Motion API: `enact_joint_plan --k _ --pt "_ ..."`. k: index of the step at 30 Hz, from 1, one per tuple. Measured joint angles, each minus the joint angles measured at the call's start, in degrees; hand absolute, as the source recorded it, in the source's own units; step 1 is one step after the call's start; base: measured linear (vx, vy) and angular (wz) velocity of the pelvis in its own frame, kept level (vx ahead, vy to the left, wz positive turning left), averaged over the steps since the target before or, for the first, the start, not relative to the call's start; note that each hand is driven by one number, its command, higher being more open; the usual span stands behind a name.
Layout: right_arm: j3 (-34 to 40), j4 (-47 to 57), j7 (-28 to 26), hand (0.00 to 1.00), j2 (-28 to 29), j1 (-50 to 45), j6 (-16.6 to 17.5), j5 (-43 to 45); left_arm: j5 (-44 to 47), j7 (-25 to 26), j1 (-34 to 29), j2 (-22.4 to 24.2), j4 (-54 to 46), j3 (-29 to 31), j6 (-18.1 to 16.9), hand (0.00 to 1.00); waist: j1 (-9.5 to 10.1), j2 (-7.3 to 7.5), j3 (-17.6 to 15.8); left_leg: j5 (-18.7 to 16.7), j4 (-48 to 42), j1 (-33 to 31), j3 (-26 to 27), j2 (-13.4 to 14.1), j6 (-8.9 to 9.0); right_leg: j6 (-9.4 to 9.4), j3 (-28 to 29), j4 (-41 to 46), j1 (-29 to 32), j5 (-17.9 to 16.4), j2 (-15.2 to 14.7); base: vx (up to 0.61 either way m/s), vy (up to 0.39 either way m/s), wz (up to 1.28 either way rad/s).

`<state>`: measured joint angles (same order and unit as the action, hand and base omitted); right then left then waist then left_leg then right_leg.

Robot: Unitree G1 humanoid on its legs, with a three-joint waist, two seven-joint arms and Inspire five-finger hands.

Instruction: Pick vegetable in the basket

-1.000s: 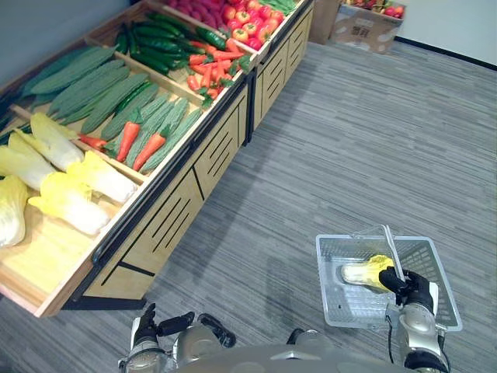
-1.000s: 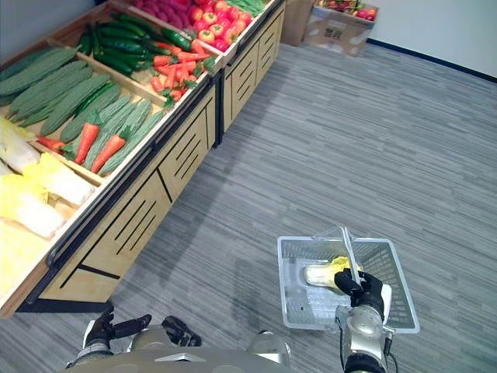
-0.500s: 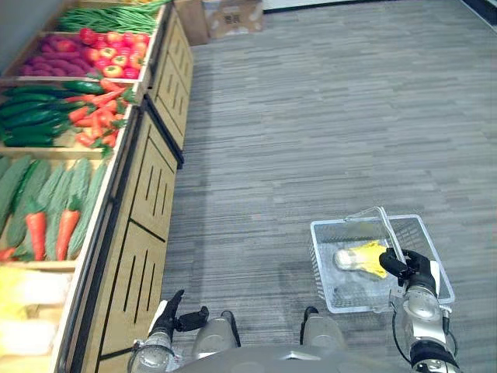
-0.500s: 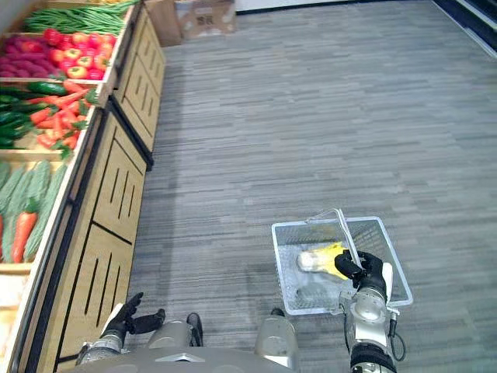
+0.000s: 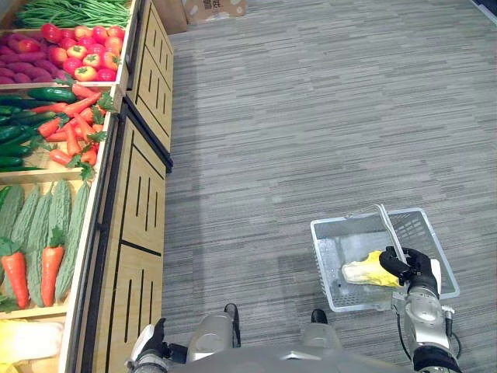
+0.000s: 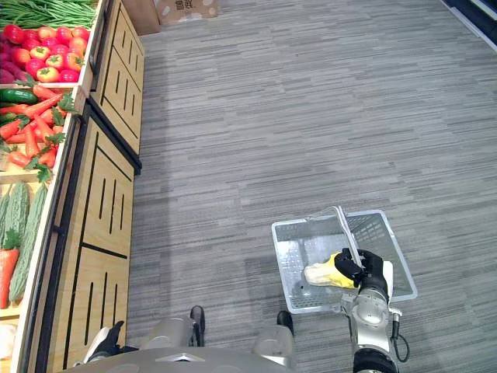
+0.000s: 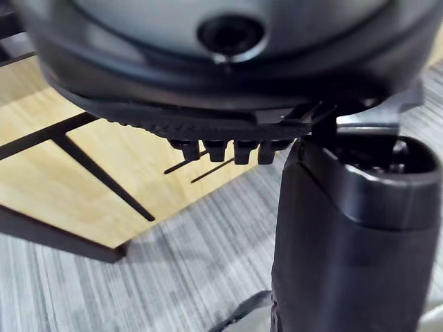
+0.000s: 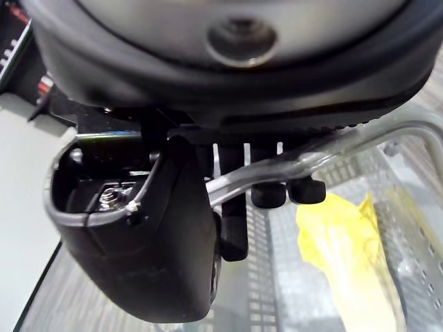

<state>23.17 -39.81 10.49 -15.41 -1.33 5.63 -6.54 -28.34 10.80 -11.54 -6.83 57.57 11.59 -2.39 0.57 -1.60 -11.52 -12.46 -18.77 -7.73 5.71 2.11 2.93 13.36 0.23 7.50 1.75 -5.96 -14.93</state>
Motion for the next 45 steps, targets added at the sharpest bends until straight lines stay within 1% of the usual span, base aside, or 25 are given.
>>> enact_joint_plan --k 3,5,6,8,9,10,12,14,17,19,20,22,24,27,30,32,33,35,37,38,40,41,42,43,45 --pt "1.9 0.0 0.1 0.00 1.2 -0.9 0.0 0.0 0.7 1.5 0.0 1.7 -1.3 0.0 -0.2 1.00 0.60 -0.10 0.1 -3.1 -3.3 -1.0 0.5 -1.1 -1.78 1.02 0.1 1.9 0.8 0.5 -1.4 0.02 0.128 -0.08" --pt "3.6 0.1 0.1 0.00 2.2 -1.5 -0.1 -0.2 0.7 1.5 -0.1 2.5 -1.4 -0.1 -0.1 1.00 0.48 -0.72 0.5 -4.2 -3.3 -0.7 0.5 -1.7 -3.07 1.11 0.1 8.9 3.7 0.6 -1.9 0.01 0.150 0.08" --pt "4.7 0.2 0.2 0.00 3.0 -2.6 -0.2 -0.6 0.7 1.5 -0.2 2.5 -1.6 -0.8 -0.2 1.00 0.39 -0.63 0.5 -4.2 -3.1 0.6 0.1 -2.8 -3.70 1.07 0.1 18.6 7.4 0.9 -2.9 0.05 0.184 0.26" --pt "6.3 0.4 1.2 0.00 4.2 -2.9 -0.8 -0.2 0.7 1.5 -0.9 2.3 -2.0 -1.7 -0.1 1.00 0.29 0.10 0.1 -4.8 -3.1 3.3 -0.2 -4.7 -5.17 -3.66 0.0 31.0 12.0 4.3 -5.2 0.10 0.186 0.20" --pt "6.9 0.9 2.2 0.00 4.7 -2.8 -1.3 0.2 0.7 1.5 -1.5 2.6 -2.2 -1.9 -0.1 1.00 0.31 -0.04 0.2 -5.1 -2.9 4.9 -0.3 -5.2 -6.14 -8.41 0.1 36.0 14.1 7.7 -5.8 0.16 0.177 0.11" --pt "7.1 2.2 2.8 0.00 5.2 -3.1 -1.4 0.3 0.7 1.5 -2.1 2.6 -2.7 -2.0 -0.1 1.00 -0.27 -0.13 0.1 -5.9 -2.8 7.4 -0.5 -5.4 -7.59 -8.83 -0.1 42.4 16.6 6.6 -5.9 0.19 0.206 0.09" --pt "6.8 4.0 2.9 0.00 5.6 -3.0 -1.4 0.2 0.7 1.6 -2.4 2.6 -2.8 -1.9 0.0 1.00 -0.10 0.20 -0.1 -6.2 -1.7 9.3 -0.4 -5.5 -8.21 -8.87 -2.9 44.1 18.7 1.1 -4.8 0.14 0.147 0.01" --pt "5.9 5.5 2.7 0.00 5.6 -2.4 -1.0 0.1 0.7 1.8 -1.9 2.5 -2.8 -1.6 0.1 1.00 0.16 0.42 -0.3 -6.2 0.8 11.2 -0.3 -5.5 -8.39 -8.69 -9.1 34.7 20.7 -1.3 -1.3 0.16 0.099 -0.04" --pt "5.7 5.4 2.5 0.00 5.6 -2.3 -1.0 0.1 0.7 1.8 -1.4 2.2 -2.8 -1.4 0.1 1.00 0.45 1.48 -0.9 -6.5 3.5 14.0 -2.0 -5.6 -7.48 -6.02 -8.9 12.8 18.7 1.0 5.8 0.27 -0.040 0.26" --pt "6.2 5.2 2.5 0.00 5.6 -2.5 -1.0 0.1 0.7 1.8 -1.4 2.4 -2.8 -0.9 0.1 1.00 -0.59 1.39 -0.9 -7.2 4.1 15.0 -4.4 -5.5 -6.29 -8.24 -7.1 9.7 17.6 5.9 7.2 0.34 -0.134 0.71" --pt "6.7 4.4 2.5 0.00 5.5 -2.7 -1.1 0.1 0.7 1.8 -0.9 2.8 -2.7 0.1 0.2 1.00 -0.69 0.37 -0.7 -8.0 4.1 15.4 -6.0 -4.4 -4.70 -10.81 -8.5 9.8 16.9 9.2 7.8 0.37 -0.157 0.65" --pt "6.8 4.3 2.7 0.00 5.8 -1.7 -1.4 0.0 0.7 2.1 -0.1 4.2 -2.6 0.7 0.3 1.00 0.16 -1.38 -0.6 -7.4 4.2 15.2 -6.0 -2.7 -2.87 -12.39 -9.8 10.6 16.5 8.2 8.9 0.37 -0.136 0.28" --pt "6.7 4.3 2.5 0.00 5.8 -1.6 -1.4 0.0 0.7 2.3 -0.1 4.7 -2.6 0.9 0.3 1.00 0.24 -1.61 -0.5 -4.8 4.1 16.2 -6.2 -2.4 -0.21 -13.26 -10.4 11.7 15.4 6.7 8.7 0.36 -0.125 0.19" --pt "6.8 4.6 2.4 0.00 5.8 -1.7 -1.2 0.1 0.7 2.6 -0.1 4.9 -2.9 1.2 0.1 1.00 -0.46 -1.56 -0.4 -1.7 -0.6 16.6 -6.5 -2.6 1.23 -12.82 -12.2 12.9 11.7 3.1 7.4 0.34 -0.107 0.35" --pt "7.2 4.8 2.4 0.00 5.8 -1.8 -1.2 0.2 0.9 3.0 0.4 5.5 -3.1 2.6 0.0 1.00 -0.80 -1.63 -0.1 1.7 -15.9 10.0 -6.7 -2.4 4.40 -12.54 -14.1 13.3 8.5 0.0 6.4 0.21 -0.075 0.32" --pt "7.3 5.2 2.4 0.00 5.9 -3.6 -1.4 0.2 1.3 3.1 0.3 6.2 -3.8 4.4 0.0 1.00 -0.53 -1.17 -0.5 12.4 -29.4 4.9 -5.0 -1.1 3.90 -12.88 -15.7 10.8 2.8 -1.8 6.3 0.27 -0.100 0.34" --pt "7.5 5.9 2.4 0.00 6.2 -4.4 -1.6 0.2 1.3 3.2 0.3 6.4 -4.3 4.8 0.0 1.00 -0.37 -0.93 -0.7 15.4 -32.7 3.4 -4.1 -0.5 3.73 -12.82 -15.8 9.5 0.9 -2.1 6.2 0.26 -0.082 0.29" --pt "8.4 8.2 3.0 0.00 7.0 -6.0 -1.8 0.3 1.8 4.4 0.3 6.8 -6.0 5.0 -0.2 1.00 0.61 -1.15 -0.6 7.0 -40.8 -3.3 -2.0 3.2 -0.01 -12.90 -16.9 7.1 -3.2 -3.1 6.8 0.26 -0.071 0.16" --pt "8.5 11.0 3.1 0.00 7.6 -7.0 -1.9 0.3 2.0 5.0 0.3 6.7 -7.1 5.0 -0.3 1.00 1.41 -1.14 -0.6 2.7 -37.4 -7.7 -1.1 4.7 -0.56 -12.21 -17.1 6.0 -5.2 -3.7 6.6 0.24 0.043 -0.03" --pt "8.5 13.1 3.4 0.00 7.7 -7.1 -1.9 0.2 2.0 5.3 0.4 6.7 -7.2 4.9 -0.2 1.00 1.65 -0.99 -0.7 1.0 -29.4 -9.1 0.4 4.7 -0.78 -11.09 -16.7 6.4 -6.2 -5.0 5.5 0.24 0.150 -0.13" --pt "8.5 14.3 3.7 0.00 7.7 -7.4 -1.8 0.3 2.0 5.3 0.3 6.8 -7.2 4.6 -0.1 1.00 1.76 -1.00 -0.6 1.1 -19.8 -8.5 2.2 4.6 -0.89 -9.84 -16.4 6.9 -7.1 -6.1 4.6 0.17 0.165 -0.09" --pt "8.4 16.0 3.8 0.00 7.8 -8.1 -1.8 0.2 1.8 5.3 0.1 7.0 -7.2 4.3 0.0 1.00 1.87 -1.29 -0.5 3.6 -5.9 -6.7 3.9 4.7 -1.28 -8.06 -16.0 8.3 -7.6 -8.5 3.7 0.19 0.219 -0.06" --pt "8.3 16.2 3.9 0.00 7.9 -8.2 -1.7 0.2 1.7 5.3 -0.1 7.2 -6.9 4.2 0.0 1.00 2.03 -1.29 -0.5 7.8 -3.0 -6.1 4.3 4.6 -1.13 -7.10 -15.7 9.0 -8.0 -9.4 3.5 0.31 0.314 -0.14" --pt "8.0 16.0 4.1 0.00 9.8 -8.4 -1.7 0.3 1.5 5.2 -0.2 6.3 -6.4 4.8 0.3 1.00 2.45 0.83 0.4 7.5 -1.4 -4.3 6.4 2.4 -1.70 -6.71 -14.3 9.5 -8.6 -10.1 1.4 0.25 0.187 -0.09" --pt "6.4 16.5 4.1 0.00 11.3 -8.0 -1.6 0.2 1.4 3.1 -1.3 5.5 -6.6 5.3 -0.1 1.00 2.98 2.64 1.3 5.2 -3.3 -5.1 7.3 1.1 -2.29 -5.98 -12.5 7.4 -8.7 -8.9 0.2 0.34 0.179 -0.17"
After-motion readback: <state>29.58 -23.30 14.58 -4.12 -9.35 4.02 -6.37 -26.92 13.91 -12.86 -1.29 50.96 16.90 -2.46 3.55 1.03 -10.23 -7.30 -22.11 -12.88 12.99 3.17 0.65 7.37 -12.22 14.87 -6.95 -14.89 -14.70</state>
